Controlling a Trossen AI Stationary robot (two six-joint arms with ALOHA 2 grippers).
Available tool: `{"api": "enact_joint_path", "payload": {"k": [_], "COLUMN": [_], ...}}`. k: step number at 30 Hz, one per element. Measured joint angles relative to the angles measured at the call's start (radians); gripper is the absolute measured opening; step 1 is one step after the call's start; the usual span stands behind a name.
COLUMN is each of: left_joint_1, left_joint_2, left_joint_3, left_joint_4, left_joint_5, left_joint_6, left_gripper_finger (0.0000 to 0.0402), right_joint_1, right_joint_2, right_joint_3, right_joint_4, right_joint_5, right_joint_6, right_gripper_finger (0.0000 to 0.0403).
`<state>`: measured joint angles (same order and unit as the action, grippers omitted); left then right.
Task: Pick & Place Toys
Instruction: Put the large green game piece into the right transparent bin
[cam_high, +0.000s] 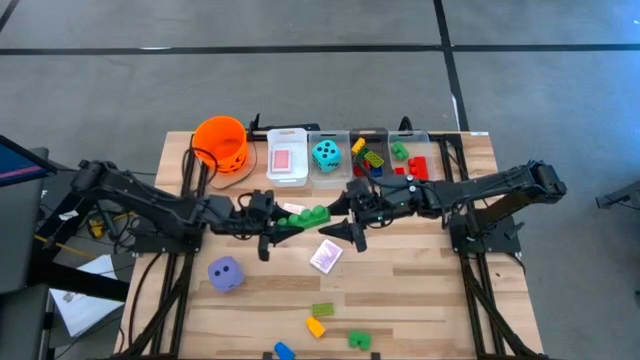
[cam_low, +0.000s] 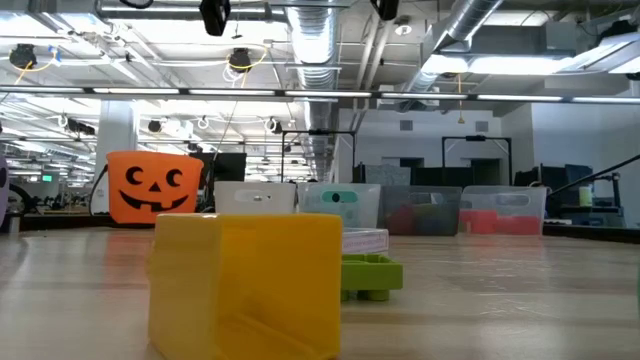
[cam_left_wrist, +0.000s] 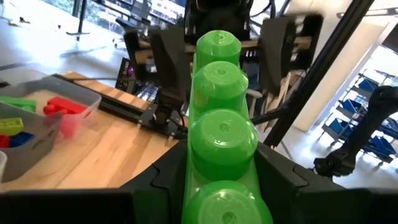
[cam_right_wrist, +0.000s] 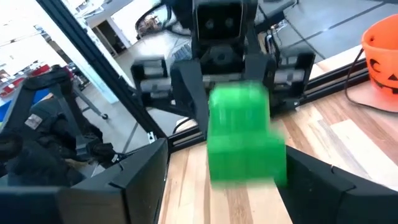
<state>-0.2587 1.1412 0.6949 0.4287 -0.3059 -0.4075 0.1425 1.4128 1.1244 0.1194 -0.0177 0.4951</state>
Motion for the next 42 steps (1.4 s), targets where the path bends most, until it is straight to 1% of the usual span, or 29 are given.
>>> {"api": "enact_joint_path", "payload": {"k": [5,7,20,25,29,32,39,42], "left_joint_1": [0.003,0.003,0.025,0.025,0.025,0.025,0.024,0.024], "left_joint_2": [0.064,0.072,0.063,0.063,0.063,0.063,0.063,0.063], "left_joint_3": [-0.001,-0.001,-0.001,-0.001,-0.001,-0.001,-0.001,-0.001], "left_joint_4": [0.079,0.088,0.113,0.112,0.112,0.112,0.112,0.112], "left_joint_5": [0.024,0.027,0.052,0.052,0.052,0.053,0.056,0.069], "left_joint_6": [-0.015,-0.029,-0.038,-0.045,-0.045,-0.045,-0.047,-0.049], "left_gripper_finger": [0.0126,0.0126,0.0126,0.0126,0.0126,0.0126,0.0126,0.0128], "right_joint_1": [-0.001,-0.001,0.001,0.001,0.001,0.001,-0.002,-0.001], "right_joint_2": [-0.001,-0.001,-0.001,-0.001,-0.001,-0.001,-0.001,-0.001], "right_joint_3": [0.000,0.000,0.000,0.000,0.000,0.000,0.000,0.000], "right_joint_4": [0.001,0.000,-0.036,-0.037,-0.037,-0.037,-0.040,-0.037], "right_joint_5": [0.015,0.015,0.019,0.019,0.019,0.019,0.022,0.034], "right_joint_6": [0.000,0.001,0.002,0.003,0.003,0.003,0.002,0.003], "right_gripper_finger": [0.0272,0.0272,0.0271,0.0261,0.0241,0.0216,0.0125,0.0122]}}
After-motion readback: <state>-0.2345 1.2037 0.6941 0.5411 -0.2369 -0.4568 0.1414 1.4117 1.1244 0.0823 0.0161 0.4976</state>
